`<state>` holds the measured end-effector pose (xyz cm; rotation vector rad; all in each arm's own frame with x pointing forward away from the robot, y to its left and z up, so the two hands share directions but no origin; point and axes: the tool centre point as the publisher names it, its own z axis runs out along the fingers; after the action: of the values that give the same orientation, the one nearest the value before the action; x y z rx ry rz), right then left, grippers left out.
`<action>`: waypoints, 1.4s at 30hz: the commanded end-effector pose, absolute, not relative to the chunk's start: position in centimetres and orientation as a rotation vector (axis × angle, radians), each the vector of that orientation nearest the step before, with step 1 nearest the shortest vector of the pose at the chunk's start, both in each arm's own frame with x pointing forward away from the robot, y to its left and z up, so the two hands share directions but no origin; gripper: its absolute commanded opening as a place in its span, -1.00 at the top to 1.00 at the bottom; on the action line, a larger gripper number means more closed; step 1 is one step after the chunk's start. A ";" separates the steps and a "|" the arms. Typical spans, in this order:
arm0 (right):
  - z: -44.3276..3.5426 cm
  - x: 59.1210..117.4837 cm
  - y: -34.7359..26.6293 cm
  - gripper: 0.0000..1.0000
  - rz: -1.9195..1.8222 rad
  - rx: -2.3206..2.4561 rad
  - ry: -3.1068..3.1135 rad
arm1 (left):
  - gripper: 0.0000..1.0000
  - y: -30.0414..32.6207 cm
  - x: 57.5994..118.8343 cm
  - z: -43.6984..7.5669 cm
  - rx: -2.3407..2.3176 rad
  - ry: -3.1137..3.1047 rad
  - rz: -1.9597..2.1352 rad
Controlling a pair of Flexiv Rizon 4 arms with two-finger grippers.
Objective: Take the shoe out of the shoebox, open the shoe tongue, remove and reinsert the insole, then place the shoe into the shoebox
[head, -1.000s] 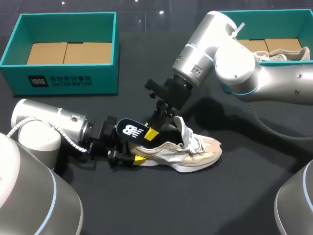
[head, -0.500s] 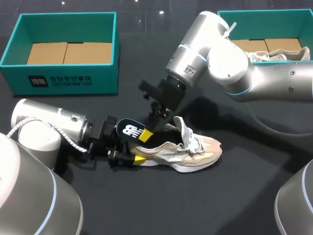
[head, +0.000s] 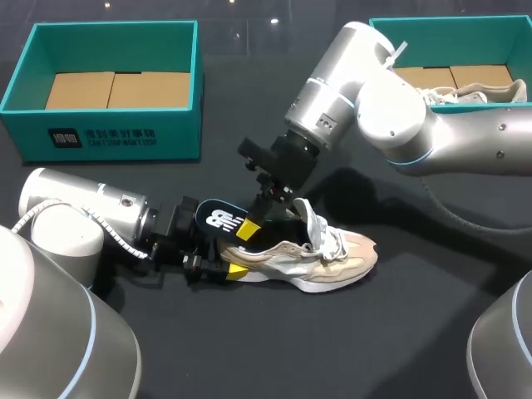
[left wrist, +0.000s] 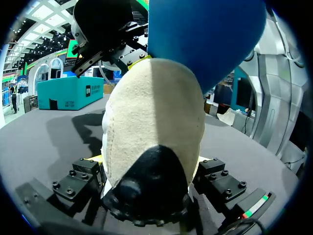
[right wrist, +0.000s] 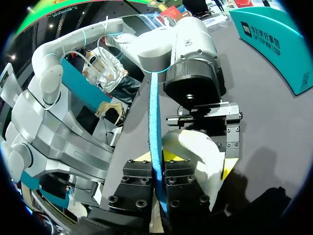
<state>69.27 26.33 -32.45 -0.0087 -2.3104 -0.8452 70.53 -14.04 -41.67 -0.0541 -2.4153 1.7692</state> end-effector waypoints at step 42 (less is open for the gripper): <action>-16.8 71.5 31.6 1.00 -1.033 0.314 -2.304 | 1.00 -14.0 70.5 -41.7 -0.054 -2.416 1.769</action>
<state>70.95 30.91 -19.40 0.3035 -2.2770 -1.0924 70.56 -14.02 -41.66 -0.0539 -2.4152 1.7696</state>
